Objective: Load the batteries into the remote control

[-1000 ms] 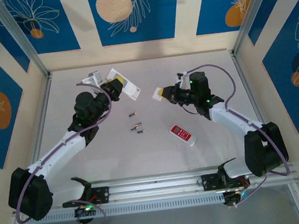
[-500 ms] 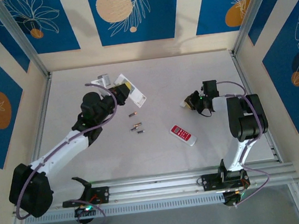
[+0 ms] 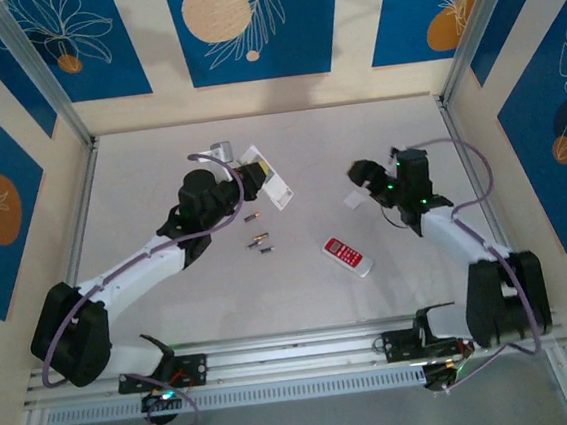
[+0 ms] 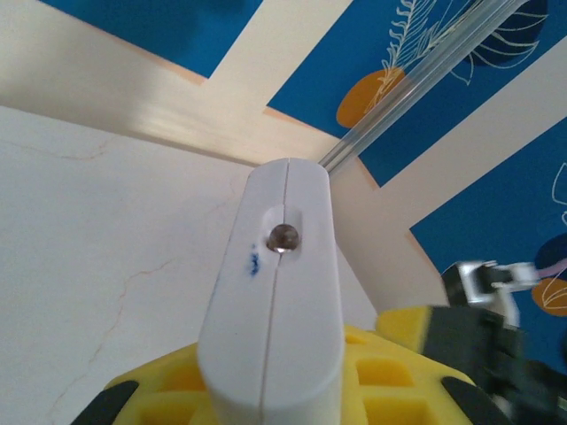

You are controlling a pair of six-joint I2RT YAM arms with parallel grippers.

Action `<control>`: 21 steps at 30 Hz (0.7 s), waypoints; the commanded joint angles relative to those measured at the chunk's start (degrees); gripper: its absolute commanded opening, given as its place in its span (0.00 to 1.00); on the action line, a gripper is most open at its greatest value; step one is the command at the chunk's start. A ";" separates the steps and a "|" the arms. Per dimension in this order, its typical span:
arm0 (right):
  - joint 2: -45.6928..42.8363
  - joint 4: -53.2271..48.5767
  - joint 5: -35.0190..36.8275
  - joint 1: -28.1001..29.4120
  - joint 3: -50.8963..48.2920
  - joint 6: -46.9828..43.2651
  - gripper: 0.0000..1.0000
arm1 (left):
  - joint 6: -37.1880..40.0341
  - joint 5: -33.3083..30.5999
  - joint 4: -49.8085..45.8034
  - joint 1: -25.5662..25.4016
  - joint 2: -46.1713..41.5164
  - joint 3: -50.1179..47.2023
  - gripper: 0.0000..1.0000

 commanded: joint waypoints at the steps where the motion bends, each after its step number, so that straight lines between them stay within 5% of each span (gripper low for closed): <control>1: -0.50 0.91 -4.48 12.39 5.26 -28.23 0.82 | -0.30 -1.23 1.88 -0.67 -0.18 2.54 0.00; 6: 5.11 -3.06 -2.34 19.58 12.23 -39.79 0.92 | 0.21 -1.09 -2.30 -0.68 -2.76 3.09 0.00; 10: 9.17 -5.99 -3.21 22.27 16.68 -46.17 0.91 | 0.80 -0.96 -4.37 -0.69 -4.88 2.99 0.00; 14: 13.16 -7.79 0.02 24.11 20.47 -48.38 0.80 | 0.71 -0.22 -6.06 -0.71 -5.83 3.44 0.00; 21: 14.59 -4.84 5.40 26.25 20.89 -49.98 0.42 | 0.95 0.47 -5.68 -0.62 -6.38 2.56 0.00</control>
